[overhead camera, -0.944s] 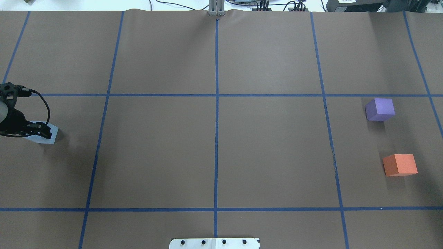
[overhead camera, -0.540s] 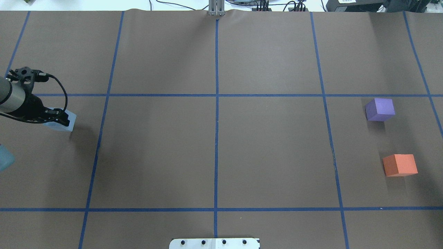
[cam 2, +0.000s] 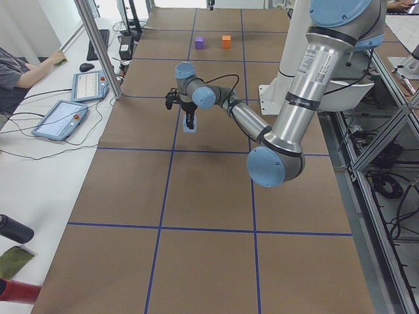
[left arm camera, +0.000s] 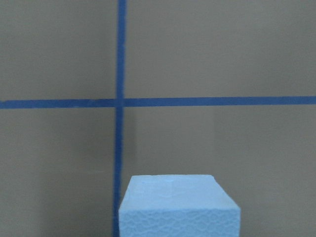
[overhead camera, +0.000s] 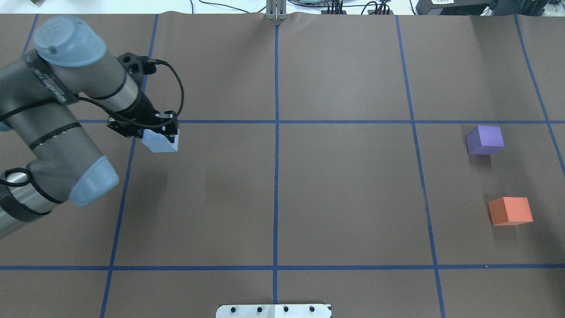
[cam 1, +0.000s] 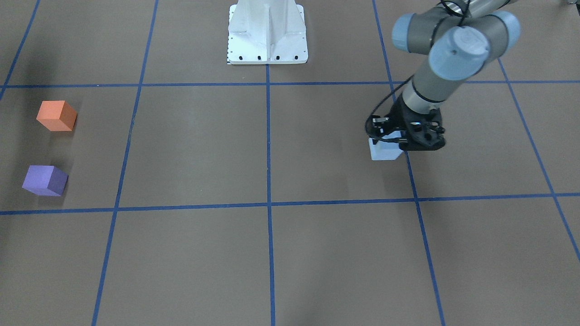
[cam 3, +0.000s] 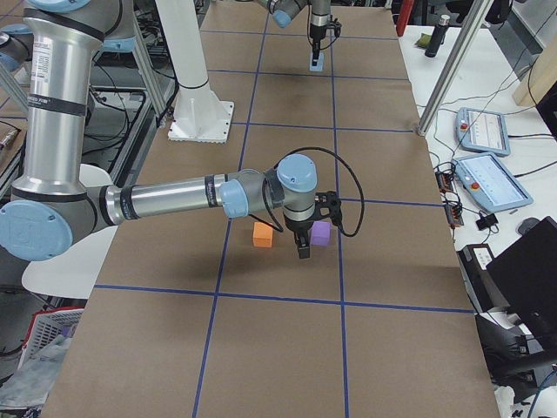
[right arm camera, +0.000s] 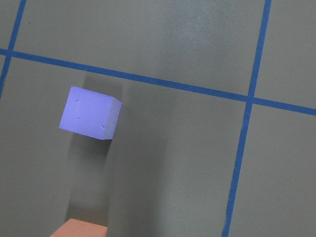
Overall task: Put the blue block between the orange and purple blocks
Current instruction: 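Carry the light blue cube with the left gripper toward the table center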
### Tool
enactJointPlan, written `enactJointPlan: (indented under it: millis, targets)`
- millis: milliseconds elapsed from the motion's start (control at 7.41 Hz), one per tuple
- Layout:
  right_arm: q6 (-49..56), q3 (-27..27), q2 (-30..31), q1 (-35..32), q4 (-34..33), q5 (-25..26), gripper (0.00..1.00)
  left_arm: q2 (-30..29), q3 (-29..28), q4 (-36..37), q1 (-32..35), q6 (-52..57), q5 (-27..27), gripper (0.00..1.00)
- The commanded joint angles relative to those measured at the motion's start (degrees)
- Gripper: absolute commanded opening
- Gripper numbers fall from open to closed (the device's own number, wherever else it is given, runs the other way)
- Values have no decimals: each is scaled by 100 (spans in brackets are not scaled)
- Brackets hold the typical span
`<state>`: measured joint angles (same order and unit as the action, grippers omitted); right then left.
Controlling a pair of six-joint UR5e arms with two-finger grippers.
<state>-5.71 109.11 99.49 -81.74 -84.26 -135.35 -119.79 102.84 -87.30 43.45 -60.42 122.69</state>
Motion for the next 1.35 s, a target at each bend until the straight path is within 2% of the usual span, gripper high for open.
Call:
enactJointPlan:
  millis: [0, 135, 270, 405, 540, 675, 810, 1079, 1214]
  targets:
    - [0, 5, 0, 0, -3, -9, 100, -799, -332, 100, -1210, -1022, -961, 0]
    - [0, 5, 9, 0, -3, -9, 100, -1323, -883, 64, -1451, -1242, -1227, 0]
    - [0, 5, 9, 0, -3, -9, 100, -1954, -1645, 38, -1601, -1436, -1239, 1]
    - [0, 5, 9, 0, -3, -9, 100, -2222, -2097, -293, -1664, -1534, -1239, 13]
    - [0, -4, 9, 0, -3, -9, 100, -2224, -2240, -662, -1682, -1552, -1248, 31]
    - [0, -4, 9, 0, -3, -9, 100, -2224, -2355, -770, -1699, -1535, -1256, 61]
    - [0, -13, 9, 0, -3, -9, 100, -2224, -2339, -771, -1699, -1517, -1474, 100]
    - [-26, -4, -9, 0, -3, -9, 100, -2224, -2121, -754, -1665, -1482, -1564, 100]
    - [-113, 40, -61, 0, 6, -27, 100, -2181, -1666, -632, -1429, -1377, -1468, 100]
